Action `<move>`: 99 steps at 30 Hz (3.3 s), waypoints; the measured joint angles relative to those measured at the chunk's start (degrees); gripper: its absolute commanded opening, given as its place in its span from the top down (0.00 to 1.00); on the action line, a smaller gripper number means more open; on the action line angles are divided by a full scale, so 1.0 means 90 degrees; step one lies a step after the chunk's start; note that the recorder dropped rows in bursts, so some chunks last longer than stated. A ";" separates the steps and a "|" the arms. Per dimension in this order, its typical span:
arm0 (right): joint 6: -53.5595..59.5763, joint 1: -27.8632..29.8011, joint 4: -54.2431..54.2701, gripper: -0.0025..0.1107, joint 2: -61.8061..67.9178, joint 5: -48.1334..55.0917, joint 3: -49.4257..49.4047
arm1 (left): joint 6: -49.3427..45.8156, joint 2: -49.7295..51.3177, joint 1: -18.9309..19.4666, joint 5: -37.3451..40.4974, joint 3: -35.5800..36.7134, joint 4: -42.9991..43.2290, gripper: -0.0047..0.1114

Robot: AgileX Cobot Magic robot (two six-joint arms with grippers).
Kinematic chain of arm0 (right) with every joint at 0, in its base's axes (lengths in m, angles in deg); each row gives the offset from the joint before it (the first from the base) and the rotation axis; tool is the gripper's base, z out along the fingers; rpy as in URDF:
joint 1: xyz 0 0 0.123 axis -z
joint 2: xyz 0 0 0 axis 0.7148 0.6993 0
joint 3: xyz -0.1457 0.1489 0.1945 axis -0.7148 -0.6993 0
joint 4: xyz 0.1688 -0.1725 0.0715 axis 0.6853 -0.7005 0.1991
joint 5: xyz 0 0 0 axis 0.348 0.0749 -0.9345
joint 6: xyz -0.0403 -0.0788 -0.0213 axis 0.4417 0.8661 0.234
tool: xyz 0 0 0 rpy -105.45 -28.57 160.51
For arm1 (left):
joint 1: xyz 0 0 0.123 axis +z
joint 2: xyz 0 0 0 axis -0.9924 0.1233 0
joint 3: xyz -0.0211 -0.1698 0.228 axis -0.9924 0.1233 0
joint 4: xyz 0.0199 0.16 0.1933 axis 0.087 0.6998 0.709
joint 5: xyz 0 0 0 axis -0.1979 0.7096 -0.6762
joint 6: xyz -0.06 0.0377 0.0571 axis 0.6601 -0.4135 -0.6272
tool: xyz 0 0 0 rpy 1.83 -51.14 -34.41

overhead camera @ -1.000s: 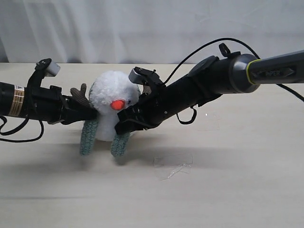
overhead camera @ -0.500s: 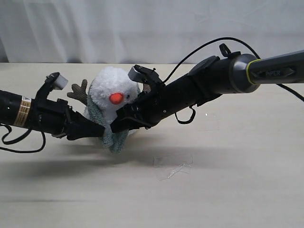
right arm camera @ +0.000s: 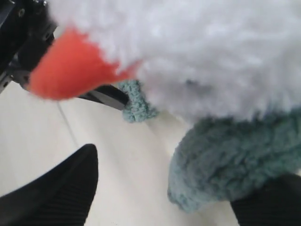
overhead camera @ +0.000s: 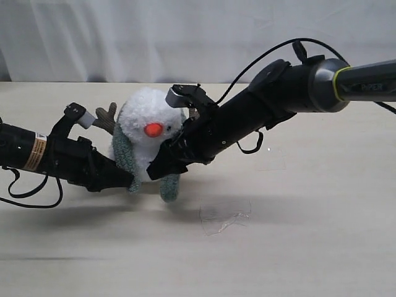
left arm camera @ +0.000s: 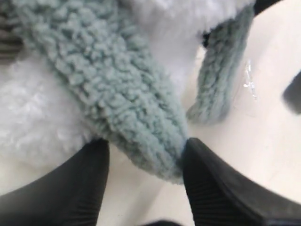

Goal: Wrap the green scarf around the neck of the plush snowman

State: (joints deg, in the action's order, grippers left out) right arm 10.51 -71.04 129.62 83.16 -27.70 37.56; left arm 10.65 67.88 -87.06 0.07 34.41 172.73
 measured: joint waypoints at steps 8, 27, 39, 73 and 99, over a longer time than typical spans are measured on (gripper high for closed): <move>-0.0432 0.0000 -0.0797 0.33 -0.0135 -0.0417 0.0000 | -0.0381 0.0000 0.0014 0.0031 0.0000 -0.0023 0.45; -0.1363 0.0000 -0.2481 0.33 -0.0630 -0.0559 0.0000 | -0.1182 0.0000 0.0014 0.0115 0.0000 0.0090 0.29; -0.2215 0.0000 -0.4067 0.45 -0.1401 -0.0782 0.0000 | -0.1217 -0.0030 0.0014 0.0561 0.0000 0.0099 0.29; -0.2491 -0.0822 -0.3078 0.94 0.0321 -0.2095 0.2643 | -0.3586 -0.0756 0.0904 -0.0787 0.0000 -0.2819 0.96; -0.2961 -0.0822 -0.3666 0.94 0.0338 -0.1275 0.2735 | -0.4212 0.0319 0.0243 -0.0204 -0.1034 -0.2627 0.96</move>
State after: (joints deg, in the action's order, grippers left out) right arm -16.14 -78.44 96.63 86.20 -39.18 62.17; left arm -27.26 70.74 -84.87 -1.76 25.10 149.09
